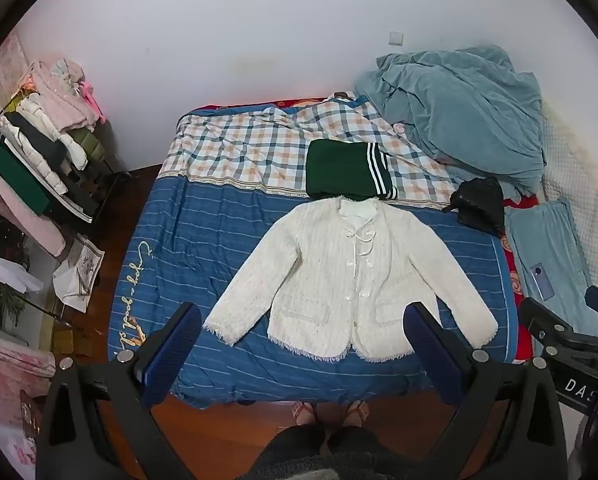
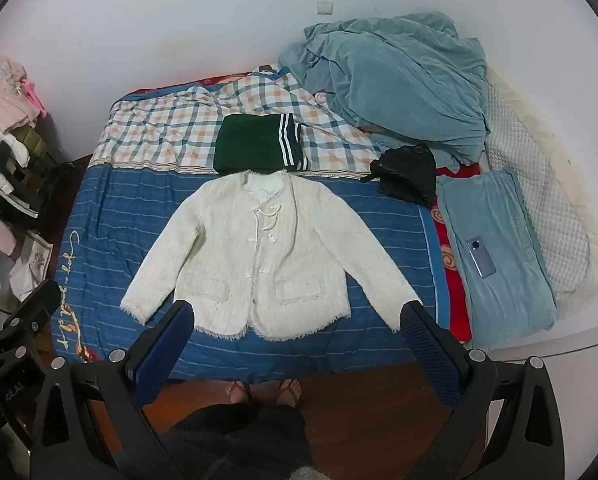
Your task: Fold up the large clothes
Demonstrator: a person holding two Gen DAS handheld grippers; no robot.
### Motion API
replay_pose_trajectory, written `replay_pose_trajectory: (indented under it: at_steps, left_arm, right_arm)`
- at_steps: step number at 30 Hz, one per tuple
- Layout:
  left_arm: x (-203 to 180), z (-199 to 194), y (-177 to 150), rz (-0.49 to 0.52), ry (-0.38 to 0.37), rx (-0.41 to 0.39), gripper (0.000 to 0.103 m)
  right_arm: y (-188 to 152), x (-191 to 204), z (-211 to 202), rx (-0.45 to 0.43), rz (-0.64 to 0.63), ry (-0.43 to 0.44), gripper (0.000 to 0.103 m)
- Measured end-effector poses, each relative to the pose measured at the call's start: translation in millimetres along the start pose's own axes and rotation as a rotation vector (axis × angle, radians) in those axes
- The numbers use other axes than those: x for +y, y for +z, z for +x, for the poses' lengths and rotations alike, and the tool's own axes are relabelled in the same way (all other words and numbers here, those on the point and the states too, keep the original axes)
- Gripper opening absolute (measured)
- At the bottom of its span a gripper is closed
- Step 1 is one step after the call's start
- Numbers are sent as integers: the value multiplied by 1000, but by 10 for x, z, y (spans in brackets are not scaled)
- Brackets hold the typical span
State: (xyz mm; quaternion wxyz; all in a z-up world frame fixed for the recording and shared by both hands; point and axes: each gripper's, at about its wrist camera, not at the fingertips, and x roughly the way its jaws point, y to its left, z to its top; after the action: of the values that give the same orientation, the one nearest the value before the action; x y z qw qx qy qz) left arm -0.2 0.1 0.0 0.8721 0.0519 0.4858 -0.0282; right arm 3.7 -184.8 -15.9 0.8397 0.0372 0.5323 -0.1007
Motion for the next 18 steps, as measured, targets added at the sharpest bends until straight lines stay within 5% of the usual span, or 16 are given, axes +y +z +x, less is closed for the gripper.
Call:
replay_pose_trajectory:
  at_steps: [18]
  left_arm:
    - [66, -20, 82, 1, 4, -5, 103]
  right_arm:
    - [34, -15, -23, -3, 5, -9, 103]
